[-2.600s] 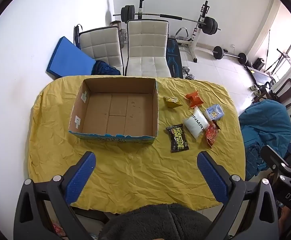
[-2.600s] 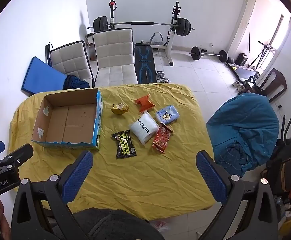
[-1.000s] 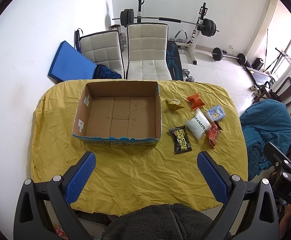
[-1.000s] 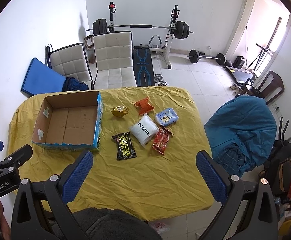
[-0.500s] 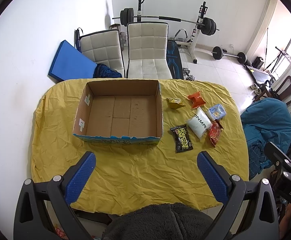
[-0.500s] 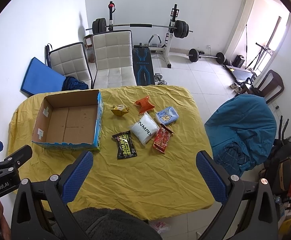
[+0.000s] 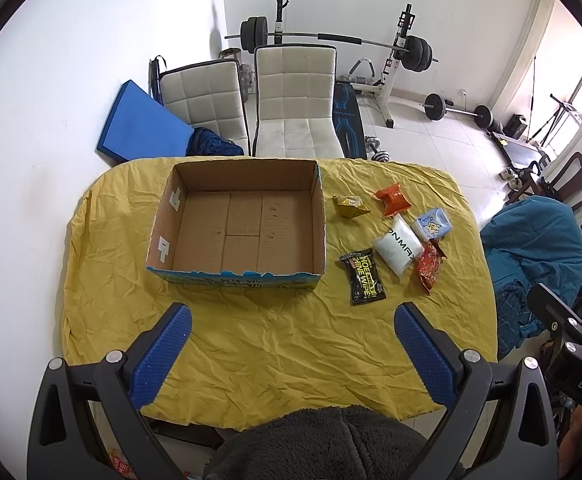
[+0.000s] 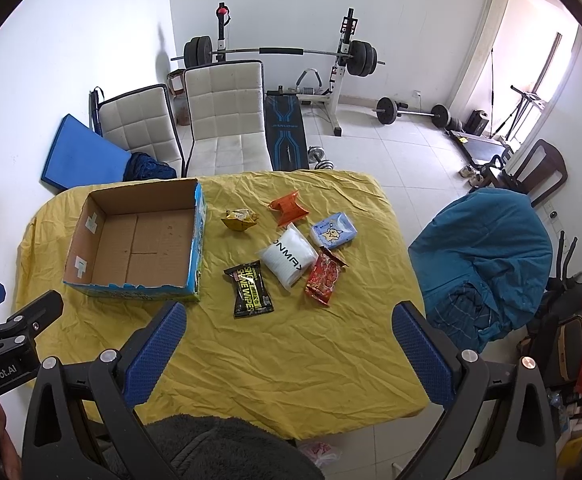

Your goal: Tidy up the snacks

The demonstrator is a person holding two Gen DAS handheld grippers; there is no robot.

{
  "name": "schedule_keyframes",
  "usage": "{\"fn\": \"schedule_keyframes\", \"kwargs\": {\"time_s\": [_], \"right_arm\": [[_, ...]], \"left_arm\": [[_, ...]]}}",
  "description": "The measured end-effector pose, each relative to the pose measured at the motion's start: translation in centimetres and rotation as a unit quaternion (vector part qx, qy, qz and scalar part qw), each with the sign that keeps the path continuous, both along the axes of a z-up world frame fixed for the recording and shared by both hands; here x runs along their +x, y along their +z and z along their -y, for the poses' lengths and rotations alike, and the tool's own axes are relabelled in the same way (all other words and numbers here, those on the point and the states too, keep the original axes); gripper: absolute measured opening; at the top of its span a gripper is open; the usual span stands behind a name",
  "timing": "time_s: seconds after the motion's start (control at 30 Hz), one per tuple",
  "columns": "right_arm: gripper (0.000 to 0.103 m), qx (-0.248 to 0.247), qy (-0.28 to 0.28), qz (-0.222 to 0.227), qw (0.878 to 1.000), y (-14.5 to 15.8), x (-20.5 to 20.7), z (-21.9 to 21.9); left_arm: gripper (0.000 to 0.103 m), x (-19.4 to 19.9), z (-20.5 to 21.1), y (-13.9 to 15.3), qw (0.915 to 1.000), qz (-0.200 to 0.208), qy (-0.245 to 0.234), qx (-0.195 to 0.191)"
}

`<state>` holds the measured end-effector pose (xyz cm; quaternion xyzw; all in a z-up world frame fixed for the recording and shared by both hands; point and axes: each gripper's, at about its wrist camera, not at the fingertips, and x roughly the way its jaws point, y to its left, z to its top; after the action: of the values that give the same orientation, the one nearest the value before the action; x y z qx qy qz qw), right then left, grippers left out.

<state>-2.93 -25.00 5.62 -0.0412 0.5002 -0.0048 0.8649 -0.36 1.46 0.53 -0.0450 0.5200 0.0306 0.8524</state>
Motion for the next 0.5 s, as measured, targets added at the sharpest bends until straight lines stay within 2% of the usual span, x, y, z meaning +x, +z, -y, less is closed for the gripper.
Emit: {"fn": "schedule_keyframes", "kwargs": {"time_s": [0.5], "right_arm": [[0.103,0.001,0.001,0.0,1.0,0.03,-0.01,-0.12]], "left_arm": [[0.103,-0.14,-0.29,0.09,1.0,0.001,0.002,0.003]]}}
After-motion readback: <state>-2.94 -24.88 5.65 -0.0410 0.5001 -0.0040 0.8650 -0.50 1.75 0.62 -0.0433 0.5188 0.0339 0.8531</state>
